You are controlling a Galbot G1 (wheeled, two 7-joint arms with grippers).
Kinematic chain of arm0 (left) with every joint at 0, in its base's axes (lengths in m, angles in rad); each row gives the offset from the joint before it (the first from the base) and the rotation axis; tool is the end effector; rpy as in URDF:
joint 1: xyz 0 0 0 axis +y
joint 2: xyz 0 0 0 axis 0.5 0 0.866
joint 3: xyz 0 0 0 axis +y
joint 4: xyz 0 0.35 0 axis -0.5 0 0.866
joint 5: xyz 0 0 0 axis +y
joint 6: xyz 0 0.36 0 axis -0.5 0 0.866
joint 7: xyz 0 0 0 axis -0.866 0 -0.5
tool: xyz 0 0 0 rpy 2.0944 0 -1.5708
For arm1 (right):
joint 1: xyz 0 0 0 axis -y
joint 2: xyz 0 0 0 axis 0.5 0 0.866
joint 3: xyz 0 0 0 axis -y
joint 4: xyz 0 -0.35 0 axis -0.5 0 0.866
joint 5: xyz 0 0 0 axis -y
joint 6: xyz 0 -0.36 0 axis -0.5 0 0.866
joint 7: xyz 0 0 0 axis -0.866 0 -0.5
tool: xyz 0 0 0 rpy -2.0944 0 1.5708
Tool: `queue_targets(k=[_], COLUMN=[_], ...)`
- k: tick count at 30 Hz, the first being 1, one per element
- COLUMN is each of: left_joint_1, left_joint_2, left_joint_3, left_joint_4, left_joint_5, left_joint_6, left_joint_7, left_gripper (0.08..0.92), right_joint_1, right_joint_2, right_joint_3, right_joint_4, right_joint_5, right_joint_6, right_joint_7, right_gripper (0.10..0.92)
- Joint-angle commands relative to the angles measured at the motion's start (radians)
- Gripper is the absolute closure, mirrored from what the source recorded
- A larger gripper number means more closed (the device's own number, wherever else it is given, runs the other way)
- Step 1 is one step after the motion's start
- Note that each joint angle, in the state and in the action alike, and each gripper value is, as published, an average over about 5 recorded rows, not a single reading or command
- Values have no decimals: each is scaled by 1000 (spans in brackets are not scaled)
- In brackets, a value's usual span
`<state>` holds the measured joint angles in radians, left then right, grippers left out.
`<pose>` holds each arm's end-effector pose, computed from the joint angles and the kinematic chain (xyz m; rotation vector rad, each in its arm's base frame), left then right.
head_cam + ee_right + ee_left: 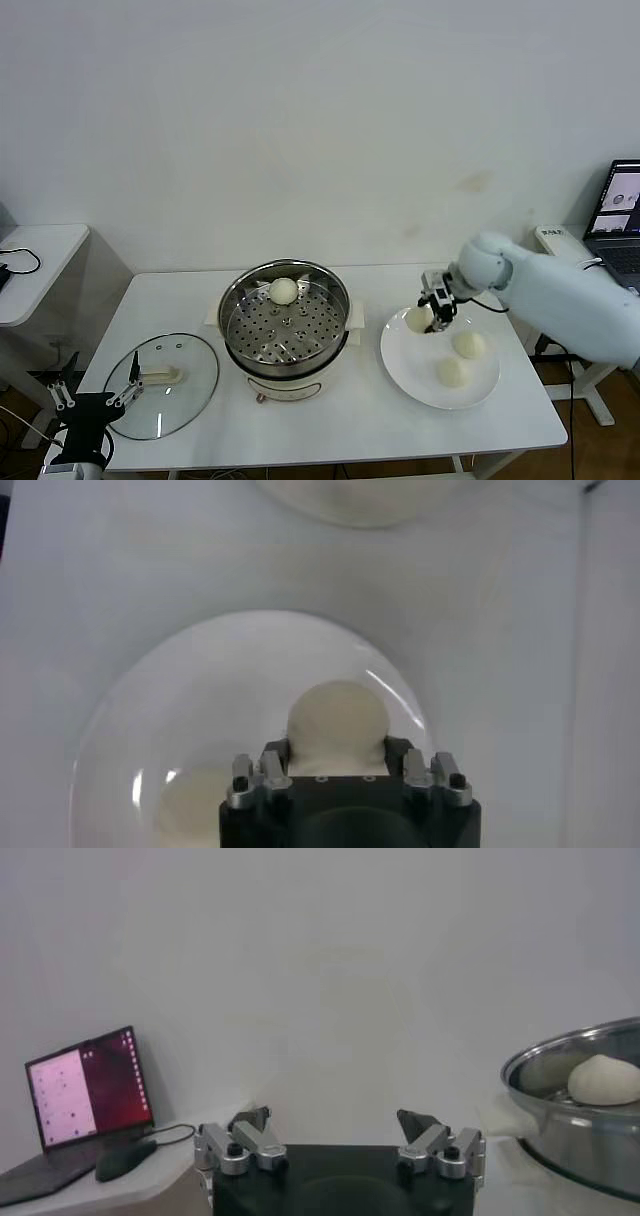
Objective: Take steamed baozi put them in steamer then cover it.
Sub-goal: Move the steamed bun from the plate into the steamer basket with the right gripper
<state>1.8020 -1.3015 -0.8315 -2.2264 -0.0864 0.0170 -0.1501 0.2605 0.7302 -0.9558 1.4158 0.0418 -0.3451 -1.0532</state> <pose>0.1276 0.1181 -0.2612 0.3286 -3.0381 -0.4922 0.5245 -0.0659 -0.1076 1.3132 -1.4808 1.4915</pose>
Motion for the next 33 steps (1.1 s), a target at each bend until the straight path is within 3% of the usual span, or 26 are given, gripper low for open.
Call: queue_targets(k=[1,14,23,33], left_joint_1=[-1,1,6,4], left_joint_2=[2,4,4,-4], left_joint_3=[3,-6,-27,-34], left_joint_4=[-1,0,-5,1], left_joint_5=[0,-4,-14,-16], left_joint_6=[2,5,5,3], left_joint_7=[0,-1,-1,-1], left_gripper=[177,177,177,177], right_joint_1=[240,385,281,157], right_joint_2=[-16,321,548,694], right_joint_3=[-91,-199,-213,-219], right_joint_4=[74,41,-56,-169], right_joint_5=[132,359,428,428], right_joint_6=[-28,-179,-271,-330], right_joint_7=[2,118,195,249], right_gripper=[436,424,423,423])
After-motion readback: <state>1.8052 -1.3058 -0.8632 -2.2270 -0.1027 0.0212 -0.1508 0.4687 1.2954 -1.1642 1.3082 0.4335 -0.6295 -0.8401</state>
